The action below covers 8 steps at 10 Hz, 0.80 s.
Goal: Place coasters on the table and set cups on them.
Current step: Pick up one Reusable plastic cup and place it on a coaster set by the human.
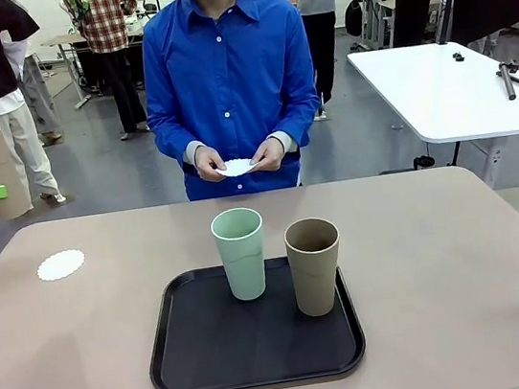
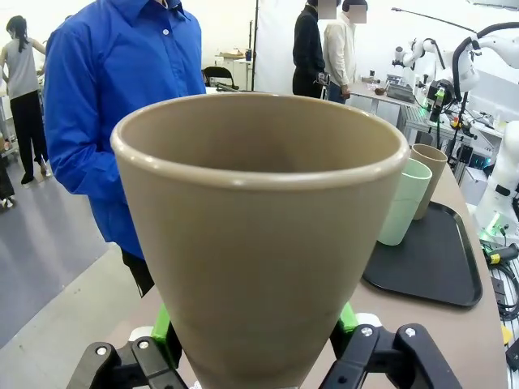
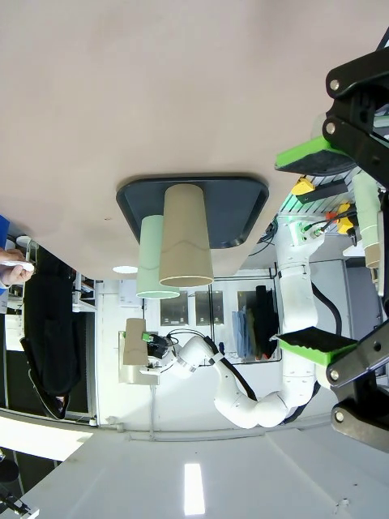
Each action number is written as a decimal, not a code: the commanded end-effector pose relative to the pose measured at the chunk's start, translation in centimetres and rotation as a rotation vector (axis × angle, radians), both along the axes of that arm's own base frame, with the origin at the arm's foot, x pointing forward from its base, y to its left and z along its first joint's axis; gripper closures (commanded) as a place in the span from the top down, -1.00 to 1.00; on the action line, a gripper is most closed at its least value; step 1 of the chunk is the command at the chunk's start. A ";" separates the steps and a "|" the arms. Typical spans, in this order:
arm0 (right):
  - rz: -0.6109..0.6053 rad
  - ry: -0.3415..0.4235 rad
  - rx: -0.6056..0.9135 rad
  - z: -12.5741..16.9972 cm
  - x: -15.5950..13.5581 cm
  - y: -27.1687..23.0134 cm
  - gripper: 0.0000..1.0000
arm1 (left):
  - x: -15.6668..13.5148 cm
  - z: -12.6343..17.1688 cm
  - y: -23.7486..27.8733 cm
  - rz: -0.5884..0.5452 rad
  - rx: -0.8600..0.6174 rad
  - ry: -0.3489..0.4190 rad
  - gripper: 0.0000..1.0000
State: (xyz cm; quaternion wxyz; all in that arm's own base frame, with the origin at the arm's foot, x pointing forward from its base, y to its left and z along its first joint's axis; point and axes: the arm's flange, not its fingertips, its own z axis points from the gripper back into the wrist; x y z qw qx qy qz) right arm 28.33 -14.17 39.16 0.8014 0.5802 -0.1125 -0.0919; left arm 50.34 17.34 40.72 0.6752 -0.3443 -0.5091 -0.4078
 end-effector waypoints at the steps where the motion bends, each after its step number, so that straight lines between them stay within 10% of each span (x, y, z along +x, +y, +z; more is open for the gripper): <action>1: 0.000 -0.014 0.015 0.1 0.1 0.0 1.00 | 0.0 0.0 0.0 0.000 0.000 0.000 0.70; 8: 0.000 -0.014 0.015 0.1 0.1 0.0 1.00 | 2.8 -7.9 0.7 -0.172 -0.126 -0.037 0.70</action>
